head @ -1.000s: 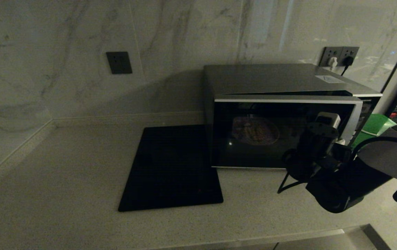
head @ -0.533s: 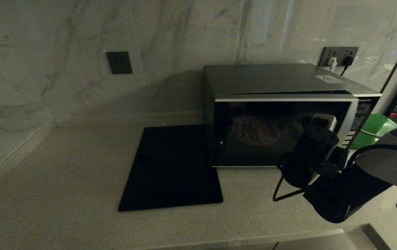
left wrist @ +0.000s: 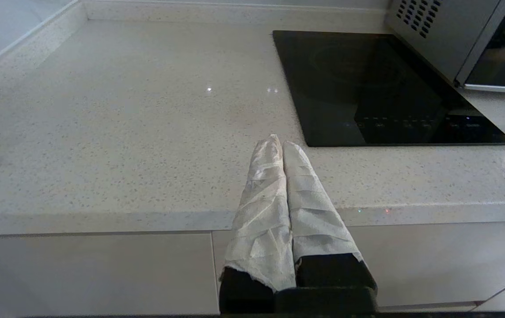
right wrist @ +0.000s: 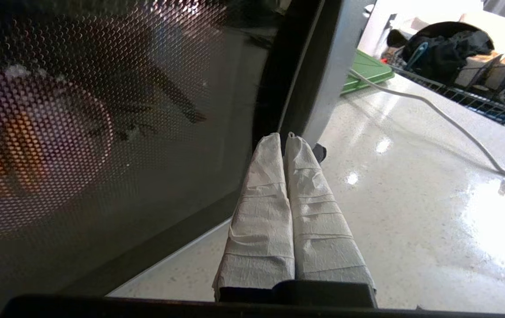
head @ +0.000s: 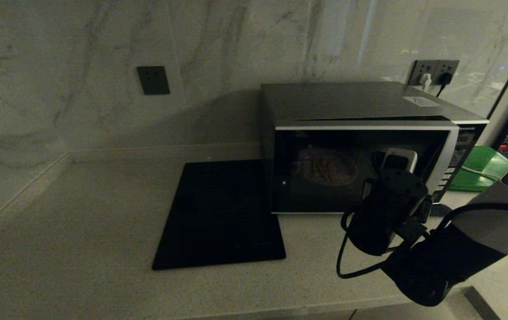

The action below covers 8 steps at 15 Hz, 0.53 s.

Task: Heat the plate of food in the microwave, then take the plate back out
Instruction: Open the microwave oven

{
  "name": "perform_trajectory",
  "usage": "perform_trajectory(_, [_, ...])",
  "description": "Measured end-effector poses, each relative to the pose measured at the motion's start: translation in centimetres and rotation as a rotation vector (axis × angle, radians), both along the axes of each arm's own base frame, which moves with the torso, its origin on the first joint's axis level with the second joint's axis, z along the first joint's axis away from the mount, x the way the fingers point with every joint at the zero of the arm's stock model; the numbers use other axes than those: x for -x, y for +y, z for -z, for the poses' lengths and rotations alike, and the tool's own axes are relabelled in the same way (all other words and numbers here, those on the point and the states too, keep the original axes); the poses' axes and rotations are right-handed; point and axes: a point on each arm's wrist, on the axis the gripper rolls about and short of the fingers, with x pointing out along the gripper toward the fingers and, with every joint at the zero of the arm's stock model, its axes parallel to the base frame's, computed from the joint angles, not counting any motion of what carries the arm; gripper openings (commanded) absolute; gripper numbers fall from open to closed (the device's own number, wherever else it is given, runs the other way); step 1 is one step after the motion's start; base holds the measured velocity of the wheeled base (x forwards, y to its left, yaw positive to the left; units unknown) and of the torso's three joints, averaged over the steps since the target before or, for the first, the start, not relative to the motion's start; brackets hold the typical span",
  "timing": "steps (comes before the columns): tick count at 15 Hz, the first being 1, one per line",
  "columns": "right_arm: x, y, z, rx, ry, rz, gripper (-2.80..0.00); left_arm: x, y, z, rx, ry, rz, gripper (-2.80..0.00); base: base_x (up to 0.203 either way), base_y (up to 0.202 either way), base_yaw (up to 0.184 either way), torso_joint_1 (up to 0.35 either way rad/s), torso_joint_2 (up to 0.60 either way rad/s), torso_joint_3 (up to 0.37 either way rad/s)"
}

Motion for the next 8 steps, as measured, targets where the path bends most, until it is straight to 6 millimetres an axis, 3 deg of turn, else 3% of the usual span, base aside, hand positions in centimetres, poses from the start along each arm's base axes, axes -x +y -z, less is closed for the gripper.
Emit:
perform_trajectory(4, [2.7,-1.2,-2.6,-0.025,-0.061,-0.065,-2.80,0.0,0.0,0.0,0.000,0.000,0.001,-2.80,0.000,0.000,0.000,0.000,0.00,0.000])
perform_trajectory(8, [6.0,-3.1,-8.1,-0.074,-0.199,-0.133,-2.80,0.0,0.0,0.0,0.000,0.000,0.000,-2.80,0.000,0.000,0.000,0.000,0.00,0.000])
